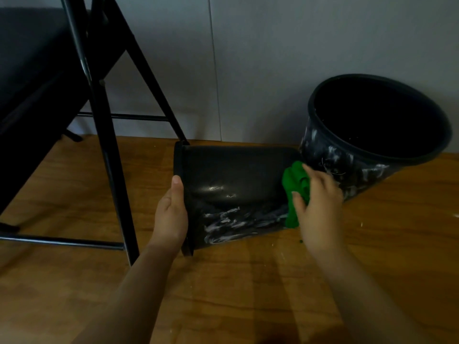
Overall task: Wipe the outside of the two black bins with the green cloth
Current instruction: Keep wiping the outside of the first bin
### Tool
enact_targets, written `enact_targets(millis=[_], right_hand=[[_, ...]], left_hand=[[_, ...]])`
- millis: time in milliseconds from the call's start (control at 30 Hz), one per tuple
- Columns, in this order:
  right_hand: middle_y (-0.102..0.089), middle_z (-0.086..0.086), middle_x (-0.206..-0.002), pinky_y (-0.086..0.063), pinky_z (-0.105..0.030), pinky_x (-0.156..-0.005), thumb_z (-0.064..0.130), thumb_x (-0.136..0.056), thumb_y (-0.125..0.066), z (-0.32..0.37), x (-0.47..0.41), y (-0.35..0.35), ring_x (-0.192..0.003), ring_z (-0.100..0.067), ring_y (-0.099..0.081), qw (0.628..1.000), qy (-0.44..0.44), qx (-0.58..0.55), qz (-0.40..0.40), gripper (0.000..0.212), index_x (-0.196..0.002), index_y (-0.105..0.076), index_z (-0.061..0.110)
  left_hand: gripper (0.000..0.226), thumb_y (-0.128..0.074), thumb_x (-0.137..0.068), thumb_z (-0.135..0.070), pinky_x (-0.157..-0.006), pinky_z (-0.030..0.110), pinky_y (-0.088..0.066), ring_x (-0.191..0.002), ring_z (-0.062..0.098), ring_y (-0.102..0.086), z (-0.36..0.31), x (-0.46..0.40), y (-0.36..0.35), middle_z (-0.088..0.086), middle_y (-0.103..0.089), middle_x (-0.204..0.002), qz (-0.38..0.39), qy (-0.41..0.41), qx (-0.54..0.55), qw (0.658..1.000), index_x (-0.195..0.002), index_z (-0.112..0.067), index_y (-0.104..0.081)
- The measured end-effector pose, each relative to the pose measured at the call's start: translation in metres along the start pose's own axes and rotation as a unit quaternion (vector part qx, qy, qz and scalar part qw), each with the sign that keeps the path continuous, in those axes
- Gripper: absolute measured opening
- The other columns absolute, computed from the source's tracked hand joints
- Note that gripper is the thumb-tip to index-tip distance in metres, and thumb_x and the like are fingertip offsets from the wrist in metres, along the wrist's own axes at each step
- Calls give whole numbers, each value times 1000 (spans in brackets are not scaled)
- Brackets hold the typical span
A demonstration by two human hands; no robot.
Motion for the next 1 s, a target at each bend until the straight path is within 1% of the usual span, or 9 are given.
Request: enact_targets(millis=[100,267,367,433,567,633,800,933,1000], right_hand=[[-42,-3,-140,-40,-36,-99,19,-91,-60,-6,1,4,-126,-27,-39,999,-35,-23,-29,56,-144,-41,21],[-41,2,-141,-40,-39,-104,21,-89,-61,21,5,-7,-129,-22,-36,996,82,7,39,62,-146,-38,26],[-43,-2,-140,-43,-42,-102,22,-91,-59,-8,-12,5,-128,-27,-38,1000,-7,3,-8,58,-145,-39,24],[-44,-4,-139,-44,-42,-100,21,-92,-59,-12,-11,9,-127,-29,-38,999,-34,-5,-26,57,-145,-40,22],[-41,2,-141,-41,-38,-104,23,-90,-60,19,5,-4,-129,-22,-36,997,63,-5,33,61,-146,-37,26],[-42,1,-141,-40,-39,-105,22,-89,-60,19,2,-3,-129,-23,-37,995,93,15,42,61,-146,-38,25],[-44,-10,-139,-39,-43,-100,18,-93,-58,-18,-14,10,-124,-34,-38,1000,-16,-18,-10,54,-145,-40,18],[-42,-4,-139,-38,-38,-101,19,-93,-60,-5,-3,3,-126,-27,-35,999,32,-23,7,56,-145,-39,22],[-42,-4,-138,-39,-40,-101,19,-92,-60,-8,-4,4,-127,-27,-35,999,43,-9,8,57,-145,-39,22]], left_hand=[[54,-25,-101,-56,-67,24,-49,-83,14,-69,-1,1,0,6,-71,-95,-3,-4,3,1000,-100,-20,-65],[55,-24,-101,-55,-64,20,-47,-82,12,-68,-4,1,0,5,-70,-93,-6,-12,-8,1000,-100,-19,-65],[53,-24,-101,-55,-65,21,-48,-82,13,-69,-5,2,0,3,-71,-91,-7,-12,-1,1000,-98,-22,-66],[51,-25,-101,-55,-65,22,-47,-84,14,-68,-4,2,0,3,-70,-92,-9,-8,3,1000,-98,-23,-65],[50,-25,-101,-56,-66,23,-48,-84,15,-68,-5,1,-1,5,-69,-94,-9,-6,4,1000,-98,-24,-64],[50,-26,-101,-57,-68,24,-49,-86,16,-69,-6,1,0,4,-70,-94,-9,-3,6,1000,-99,-24,-65],[51,-28,-101,-56,-78,30,-55,-90,20,-70,-3,1,0,8,-72,-98,4,-3,7,1000,-97,-23,-66],[52,-27,-100,-59,-83,34,-56,-93,22,-70,-1,-4,1,9,-72,-100,18,0,1,1000,-98,-25,-66],[55,-27,-99,-61,-84,35,-56,-95,24,-70,-3,-6,1,11,-72,-102,16,1,-8,1000,-102,-22,-66]])
Point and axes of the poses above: each hand's wrist, its own x-axis away from the middle knuckle, its own y-axis out of the back of the hand, z = x × y, the point moved 8 cm from there along -x, towards the middle knuckle
